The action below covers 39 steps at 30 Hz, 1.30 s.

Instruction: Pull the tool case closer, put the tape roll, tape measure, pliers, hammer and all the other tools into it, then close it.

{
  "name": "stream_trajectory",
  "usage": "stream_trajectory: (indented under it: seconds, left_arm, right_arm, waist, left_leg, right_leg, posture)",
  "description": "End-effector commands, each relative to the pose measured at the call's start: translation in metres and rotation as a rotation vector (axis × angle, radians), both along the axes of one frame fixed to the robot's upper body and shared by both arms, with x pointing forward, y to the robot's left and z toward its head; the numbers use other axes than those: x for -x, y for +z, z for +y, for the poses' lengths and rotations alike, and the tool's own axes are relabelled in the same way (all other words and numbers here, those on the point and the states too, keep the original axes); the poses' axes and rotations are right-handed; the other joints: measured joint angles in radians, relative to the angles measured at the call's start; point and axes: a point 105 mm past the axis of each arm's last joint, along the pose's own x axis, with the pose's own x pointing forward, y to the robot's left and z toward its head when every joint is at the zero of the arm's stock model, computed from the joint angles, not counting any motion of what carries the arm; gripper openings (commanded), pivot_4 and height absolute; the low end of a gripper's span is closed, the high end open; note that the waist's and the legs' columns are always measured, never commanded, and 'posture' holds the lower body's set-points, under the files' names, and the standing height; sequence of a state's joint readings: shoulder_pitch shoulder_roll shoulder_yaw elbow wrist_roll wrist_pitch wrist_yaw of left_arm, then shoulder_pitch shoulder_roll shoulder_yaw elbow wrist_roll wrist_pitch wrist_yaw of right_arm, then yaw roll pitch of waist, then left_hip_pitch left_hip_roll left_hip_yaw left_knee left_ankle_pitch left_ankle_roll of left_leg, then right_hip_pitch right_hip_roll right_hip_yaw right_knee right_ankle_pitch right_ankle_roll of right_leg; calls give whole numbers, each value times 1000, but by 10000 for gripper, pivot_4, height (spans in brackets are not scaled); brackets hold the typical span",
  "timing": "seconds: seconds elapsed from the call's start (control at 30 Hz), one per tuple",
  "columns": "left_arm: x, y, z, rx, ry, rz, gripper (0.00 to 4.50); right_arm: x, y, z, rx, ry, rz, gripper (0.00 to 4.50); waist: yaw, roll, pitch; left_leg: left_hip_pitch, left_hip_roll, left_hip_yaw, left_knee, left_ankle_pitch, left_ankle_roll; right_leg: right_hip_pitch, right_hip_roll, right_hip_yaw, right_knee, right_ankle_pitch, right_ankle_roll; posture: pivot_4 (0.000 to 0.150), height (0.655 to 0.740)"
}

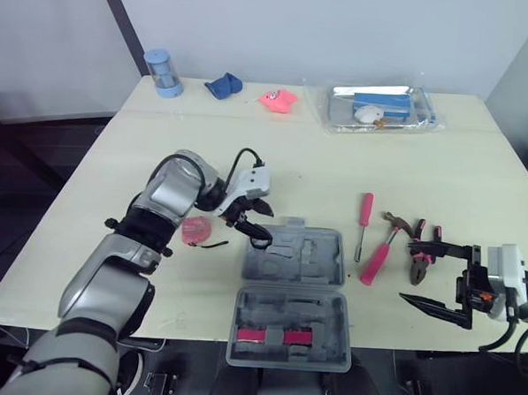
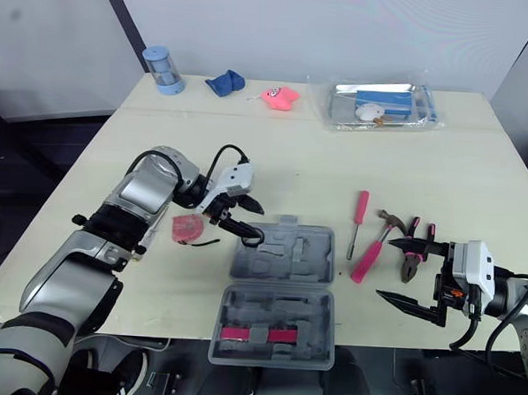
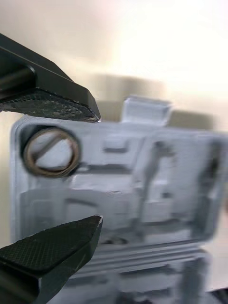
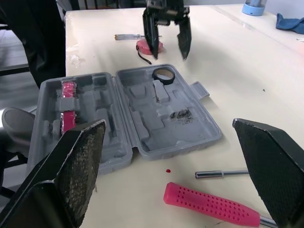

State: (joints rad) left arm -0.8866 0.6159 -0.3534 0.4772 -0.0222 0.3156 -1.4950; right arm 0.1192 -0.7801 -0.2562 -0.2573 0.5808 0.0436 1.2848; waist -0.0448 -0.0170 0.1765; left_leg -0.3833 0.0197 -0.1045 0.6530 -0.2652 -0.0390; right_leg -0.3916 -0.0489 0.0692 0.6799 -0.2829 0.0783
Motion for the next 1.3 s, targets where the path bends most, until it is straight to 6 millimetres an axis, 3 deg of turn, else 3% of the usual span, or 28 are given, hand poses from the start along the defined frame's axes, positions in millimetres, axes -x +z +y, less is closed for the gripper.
stream_trajectory:
  seconds: [0.03,0.07,0.2,0.3,0.33,0.77,1.27,1.3]
  left_arm:
    - [-4,5,10,131,46,-70,32935]
    - [-4,4,12,160,65,-65,32935]
    - [11,-8,23,280,34,-41,21419]
    - [10,-11,27,327,55,-41,4631]
    - [9,-11,28,345,57,-48,2332]
    - [2,-23,18,440,3,16,2332]
    - [1,-34,18,400,-7,22,2332]
    - [1,-35,17,401,-7,20,4538]
  right_arm:
    - [2,8,2,-13,-1,-33,45000]
    - [2,8,2,-16,-4,-34,45000]
    - [2,5,5,-30,-16,-34,45000]
    - [2,3,6,-36,-24,-35,45000]
    - [2,3,7,-38,-26,-36,45000]
    - [3,-4,13,-58,-58,-53,45000]
    - [5,-8,14,-61,-90,-61,45000]
    - [5,-9,14,-61,-91,-61,45000]
  waist:
    - [1,0,0]
    - [1,0,0]
    - [2,0,0]
    - [5,0,0]
    - [7,0,0]
    - [2,0,0]
    - [2,0,0]
    - [1,0,0]
  left_leg:
    - [0,0,0,0,0,0]
    - [0,0,0,0,0,0]
    - [0,0,0,0,0,0]
    - [0,0,0,0,0,0]
    - [0,0,0,1,0,0]
    - [0,-1,-1,1,0,0]
    - [0,-1,-1,1,0,0]
    - [0,-1,-1,1,0,0]
  right_leg:
    - [0,0,0,0,0,0]
    - [0,0,0,0,0,0]
    - [0,0,0,0,0,0]
    - [0,0,-1,0,0,0]
    - [0,0,-1,0,0,0]
    - [1,0,-1,0,0,0]
    - [1,0,-1,0,0,0]
    - [1,0,-1,0,0,0]
  posture:
    - [1500,7400]
    - [1500,7400]
    - [1500,7400]
    - [1500,7400]
    - [1500,7400]
    - [1500,7400]
    - [1500,7400]
    - [1500,7400]
